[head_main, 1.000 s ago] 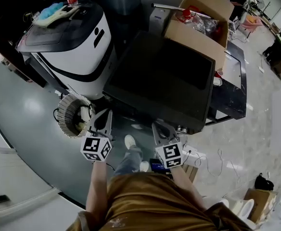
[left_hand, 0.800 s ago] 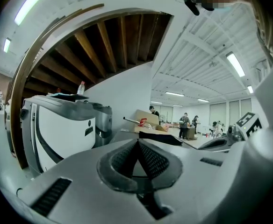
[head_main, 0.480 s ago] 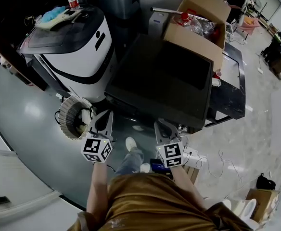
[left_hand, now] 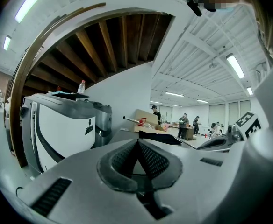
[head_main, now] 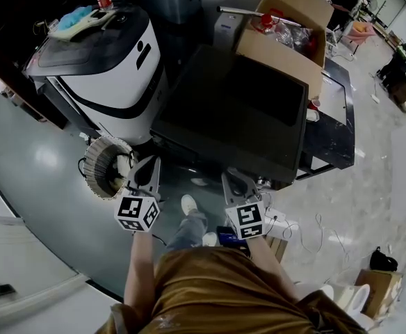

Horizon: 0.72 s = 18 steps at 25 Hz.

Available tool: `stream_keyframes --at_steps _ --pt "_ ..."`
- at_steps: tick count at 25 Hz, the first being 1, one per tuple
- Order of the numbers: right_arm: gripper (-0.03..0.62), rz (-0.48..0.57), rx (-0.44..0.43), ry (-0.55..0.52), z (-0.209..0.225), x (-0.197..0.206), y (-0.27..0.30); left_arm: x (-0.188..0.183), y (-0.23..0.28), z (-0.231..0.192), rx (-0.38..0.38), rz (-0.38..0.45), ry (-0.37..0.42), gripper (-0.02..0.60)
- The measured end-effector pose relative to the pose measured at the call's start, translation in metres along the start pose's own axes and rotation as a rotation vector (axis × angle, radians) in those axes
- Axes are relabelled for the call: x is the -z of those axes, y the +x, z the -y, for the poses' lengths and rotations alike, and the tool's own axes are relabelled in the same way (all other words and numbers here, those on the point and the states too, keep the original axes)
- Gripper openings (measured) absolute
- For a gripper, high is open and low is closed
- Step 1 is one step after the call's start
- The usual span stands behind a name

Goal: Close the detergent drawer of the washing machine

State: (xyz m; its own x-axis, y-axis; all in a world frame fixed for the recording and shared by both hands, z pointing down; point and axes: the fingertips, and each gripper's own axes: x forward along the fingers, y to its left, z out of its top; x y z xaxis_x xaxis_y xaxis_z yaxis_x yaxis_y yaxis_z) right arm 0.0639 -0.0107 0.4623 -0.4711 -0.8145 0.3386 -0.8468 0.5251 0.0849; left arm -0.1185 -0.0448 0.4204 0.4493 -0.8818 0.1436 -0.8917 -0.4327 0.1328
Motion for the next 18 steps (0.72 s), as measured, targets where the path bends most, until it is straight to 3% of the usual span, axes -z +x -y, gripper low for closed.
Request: stream_keyframes --at_steps 18 --pt "0.012 0.008 -0.008 -0.007 0.002 -0.003 0.007 -0.001 0.003 -0.012 -0.024 0.005 0.001 0.025"
